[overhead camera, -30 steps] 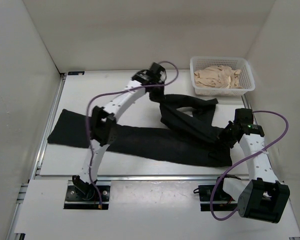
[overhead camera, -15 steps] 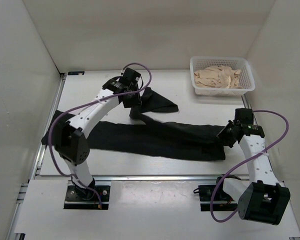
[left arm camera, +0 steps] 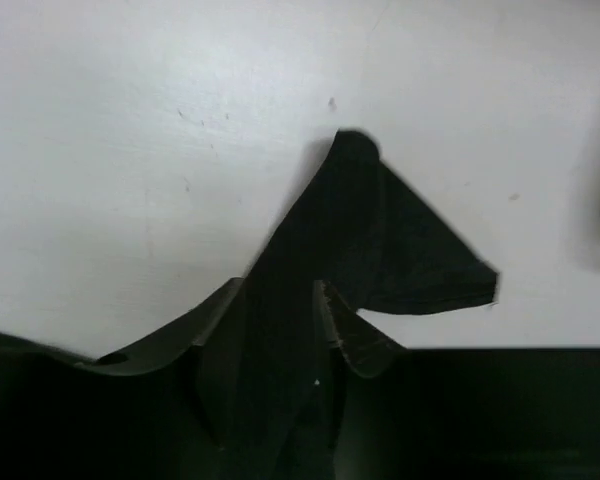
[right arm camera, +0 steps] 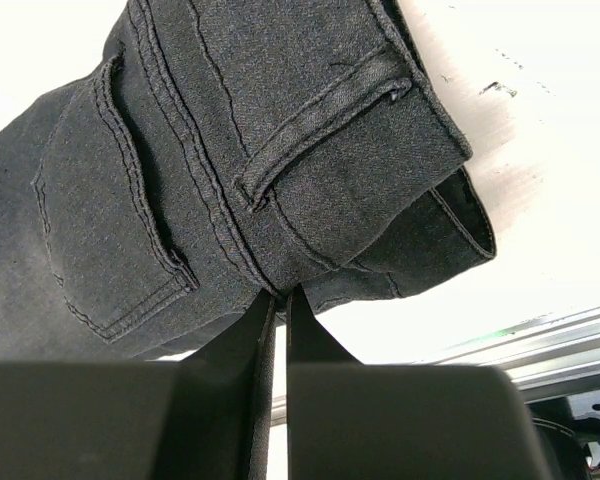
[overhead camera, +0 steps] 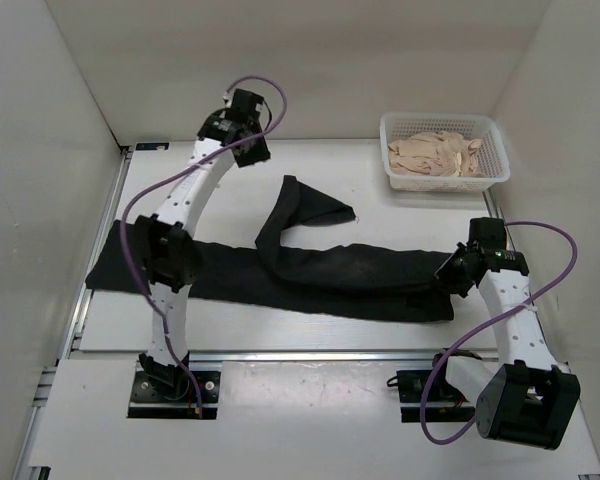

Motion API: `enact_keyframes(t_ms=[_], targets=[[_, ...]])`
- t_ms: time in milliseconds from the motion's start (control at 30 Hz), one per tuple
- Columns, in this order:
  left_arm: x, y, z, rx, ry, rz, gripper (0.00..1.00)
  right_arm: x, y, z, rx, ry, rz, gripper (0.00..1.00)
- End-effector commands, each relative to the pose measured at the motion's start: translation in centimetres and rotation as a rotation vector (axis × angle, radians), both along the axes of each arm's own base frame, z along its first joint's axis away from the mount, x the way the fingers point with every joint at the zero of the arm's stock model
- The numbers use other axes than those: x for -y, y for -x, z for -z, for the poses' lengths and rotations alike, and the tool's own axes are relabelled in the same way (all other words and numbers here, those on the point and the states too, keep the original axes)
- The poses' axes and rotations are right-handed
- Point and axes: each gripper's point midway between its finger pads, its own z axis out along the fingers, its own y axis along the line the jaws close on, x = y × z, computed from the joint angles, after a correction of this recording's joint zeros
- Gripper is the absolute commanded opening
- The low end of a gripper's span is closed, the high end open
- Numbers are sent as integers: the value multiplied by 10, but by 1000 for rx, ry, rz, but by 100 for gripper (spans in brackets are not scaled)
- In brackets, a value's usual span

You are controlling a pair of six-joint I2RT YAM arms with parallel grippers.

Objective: Fold and stack the trousers
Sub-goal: Flatten the trousers out

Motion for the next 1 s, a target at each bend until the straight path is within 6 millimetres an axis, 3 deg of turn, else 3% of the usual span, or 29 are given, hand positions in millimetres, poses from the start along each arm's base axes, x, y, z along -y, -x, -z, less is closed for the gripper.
enact_keyframes(t_ms=[0, 33, 67, 100, 133, 167, 233, 267, 300, 333, 367, 400, 467, 500, 567, 600, 667, 700, 733, 833, 967], targets=[[34, 20, 71, -196, -46, 154, 46, 5, 3, 2, -10, 24, -5, 1], [49, 19, 69, -168, -58, 187, 53, 5, 3, 2, -10, 24, -5, 1], [49, 14, 84, -185, -82, 187, 63, 5, 3, 2, -10, 24, -5, 1], [57, 14, 90, -191, -86, 201, 80, 5, 3, 2, -10, 24, -5, 1], [60, 9, 90, -181, -82, 201, 86, 5, 3, 4, -19, 23, -5, 1], [61, 6, 108, -208, -93, 201, 88, 5, 1, 4, -10, 24, -5, 1], [65, 3, 121, -229, -89, 209, 88, 3, 1, 5, -18, 15, -9, 1], [72, 1, 122, -231, -64, 228, 85, 3, 1, 5, -18, 15, -9, 1], [76, 2, 136, -256, -63, 250, 80, 3, 1, 5, -18, 15, -9, 1], [79, 4, 138, -270, -51, 262, 69, 3, 1, 5, -18, 15, -9, 1], [80, 2, 135, -262, -48, 263, 20, 3, 1, 5, -18, 15, -9, 1], [76, 1, 130, -258, -60, 242, 10, 3, 1, 5, -18, 15, -9, 1], [46, -4, 108, -238, -70, 134, 10, 3, 1, 5, -18, 15, -9, 1], [34, -4, 67, -170, -34, 106, 10, 4, -2, 2, -8, 16, -9, 1], [-1, -13, 32, -94, 25, 43, 10, 5, -2, 2, -9, 20, 3, 1], [-17, -6, -20, 6, 70, 29, 10, 5, -5, -2, 3, 22, 4, 1], [-43, -1, -55, 81, 104, -17, 10, 6, -10, -10, 27, 25, 4, 1], [-66, 1, -64, 95, 106, -58, 10, 8, -13, -14, 37, 34, 8, 1], [-78, 11, -87, 140, 116, -75, 10, 8, -15, -20, 48, 36, 8, 1], [-107, 32, -98, 144, 118, -123, 10, 14, -24, -38, 90, 65, 22, 1], [-131, 62, -86, 98, 108, -193, 10, 22, -31, -59, 127, 105, 42, 1]])
